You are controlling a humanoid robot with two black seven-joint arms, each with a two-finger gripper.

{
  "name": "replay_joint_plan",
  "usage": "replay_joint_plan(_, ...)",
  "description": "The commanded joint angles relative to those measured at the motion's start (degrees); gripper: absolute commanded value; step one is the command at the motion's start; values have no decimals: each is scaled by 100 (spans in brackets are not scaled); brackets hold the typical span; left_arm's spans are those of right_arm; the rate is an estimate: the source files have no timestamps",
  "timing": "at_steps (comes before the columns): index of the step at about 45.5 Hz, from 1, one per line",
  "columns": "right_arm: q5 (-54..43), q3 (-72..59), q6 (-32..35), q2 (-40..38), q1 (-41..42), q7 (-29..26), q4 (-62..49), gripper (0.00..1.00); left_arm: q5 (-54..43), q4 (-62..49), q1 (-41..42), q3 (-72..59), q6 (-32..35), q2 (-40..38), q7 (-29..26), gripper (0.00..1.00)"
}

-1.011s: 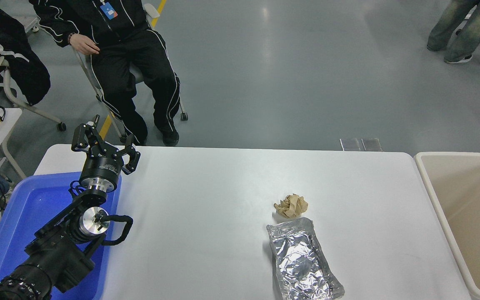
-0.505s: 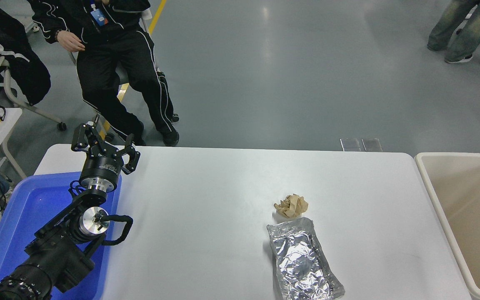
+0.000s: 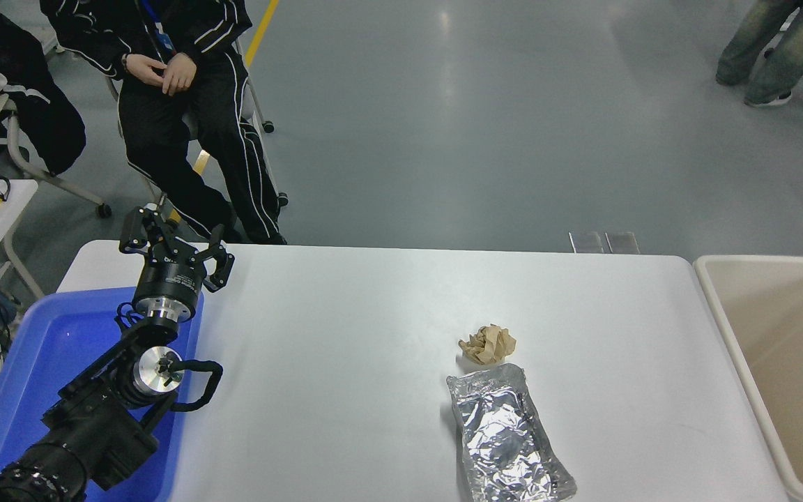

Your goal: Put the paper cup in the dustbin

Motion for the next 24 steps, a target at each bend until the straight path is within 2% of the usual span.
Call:
replay_joint_plan(1, 39, 1305, 20, 235, -751, 1, 1465, 99, 1, 0, 1, 3, 1, -2, 0, 100)
replay_joint_plan(9, 39, 1412, 125, 816, -973, 10, 1492, 99, 1, 0, 1, 3, 1, -2, 0, 100)
replay_joint_plan(12, 31, 1412, 309, 904, -938, 10, 1500, 99, 1, 0, 1, 3, 1, -2, 0, 100)
replay_joint_plan(24, -207, 1377, 336, 1177, -1051, 10, 1553, 99, 1, 0, 1, -6, 1, 6, 0, 100)
